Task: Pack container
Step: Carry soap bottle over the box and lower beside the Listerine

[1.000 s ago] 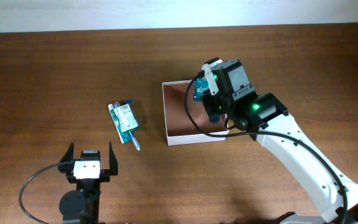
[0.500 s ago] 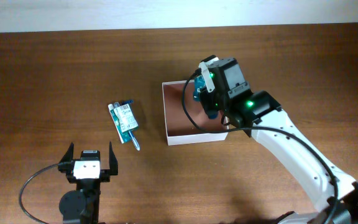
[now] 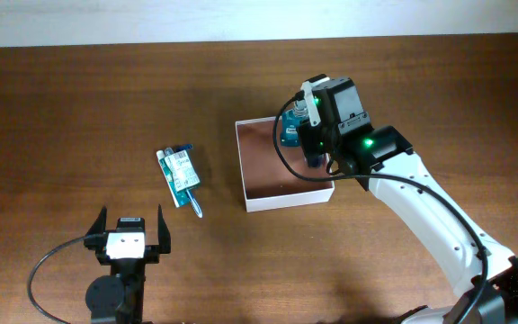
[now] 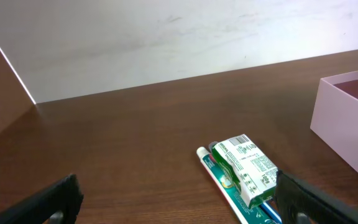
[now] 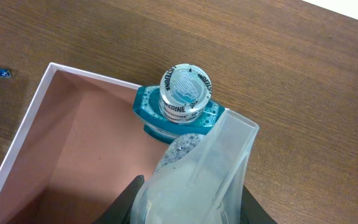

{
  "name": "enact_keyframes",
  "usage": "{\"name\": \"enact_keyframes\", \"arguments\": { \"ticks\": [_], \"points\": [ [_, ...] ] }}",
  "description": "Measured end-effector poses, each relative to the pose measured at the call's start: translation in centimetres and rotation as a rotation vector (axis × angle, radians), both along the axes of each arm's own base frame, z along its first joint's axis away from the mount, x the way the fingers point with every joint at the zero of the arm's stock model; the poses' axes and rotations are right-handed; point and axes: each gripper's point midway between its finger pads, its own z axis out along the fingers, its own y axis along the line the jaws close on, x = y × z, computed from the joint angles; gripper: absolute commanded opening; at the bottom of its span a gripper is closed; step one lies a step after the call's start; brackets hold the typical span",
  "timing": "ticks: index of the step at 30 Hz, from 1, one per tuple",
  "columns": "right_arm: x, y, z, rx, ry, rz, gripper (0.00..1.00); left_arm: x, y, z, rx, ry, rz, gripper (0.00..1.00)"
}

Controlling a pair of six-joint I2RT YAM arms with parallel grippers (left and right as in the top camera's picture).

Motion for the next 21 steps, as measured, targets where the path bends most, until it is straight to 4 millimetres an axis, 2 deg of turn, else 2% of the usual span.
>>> {"name": "enact_keyframes", "arguments": {
  "ticks": [5, 13, 21],
  "points": [
    [0.2, 0.1, -0.1, 0.001, -0.003, 0.0, 0.25, 0.0, 0.0, 0.0, 0.0, 0.0, 0.0, 0.99],
    [1.1, 0.5, -2.1, -0.009, 0.021, 0.0, 0.25, 0.0, 0.0, 0.0, 0.0, 0.0, 0.0, 0.99],
    [1.3, 0.6, -2.2, -0.007, 0.017, 0.0, 0.25, 0.0, 0.0, 0.0, 0.0, 0.0, 0.0, 0.99]
  ]
}}
